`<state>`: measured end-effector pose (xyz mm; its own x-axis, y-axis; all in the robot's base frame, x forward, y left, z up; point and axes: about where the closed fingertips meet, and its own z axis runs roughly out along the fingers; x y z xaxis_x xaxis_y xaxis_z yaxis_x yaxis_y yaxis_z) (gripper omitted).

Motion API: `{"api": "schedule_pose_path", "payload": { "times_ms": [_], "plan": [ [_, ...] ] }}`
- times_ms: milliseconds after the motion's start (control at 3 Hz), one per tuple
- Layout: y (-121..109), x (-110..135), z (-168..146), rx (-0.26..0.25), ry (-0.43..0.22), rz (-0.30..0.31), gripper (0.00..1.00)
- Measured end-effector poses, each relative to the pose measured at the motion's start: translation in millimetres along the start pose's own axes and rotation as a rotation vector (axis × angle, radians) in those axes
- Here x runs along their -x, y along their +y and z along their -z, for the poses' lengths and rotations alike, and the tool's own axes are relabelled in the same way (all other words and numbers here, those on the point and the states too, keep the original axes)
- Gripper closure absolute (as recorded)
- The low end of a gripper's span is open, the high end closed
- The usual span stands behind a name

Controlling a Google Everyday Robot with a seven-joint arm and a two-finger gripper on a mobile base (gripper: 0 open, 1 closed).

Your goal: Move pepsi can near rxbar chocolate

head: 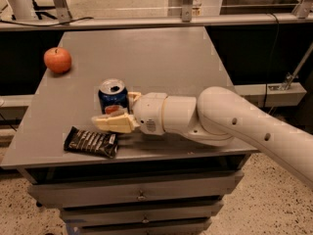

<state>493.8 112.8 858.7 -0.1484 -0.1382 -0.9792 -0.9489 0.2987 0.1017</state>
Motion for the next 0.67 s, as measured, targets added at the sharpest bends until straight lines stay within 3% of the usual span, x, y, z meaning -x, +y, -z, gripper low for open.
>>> {"api": "schedule_pose_path", "payload": {
  "times_ms": [333,667],
  "plan": [
    [-3.6,3.1,2.5,-0.025,0.007,0.009,0.00],
    [-5.2,5.1,4.3,-0.038,0.007,0.016,0.00]
  ]
}}
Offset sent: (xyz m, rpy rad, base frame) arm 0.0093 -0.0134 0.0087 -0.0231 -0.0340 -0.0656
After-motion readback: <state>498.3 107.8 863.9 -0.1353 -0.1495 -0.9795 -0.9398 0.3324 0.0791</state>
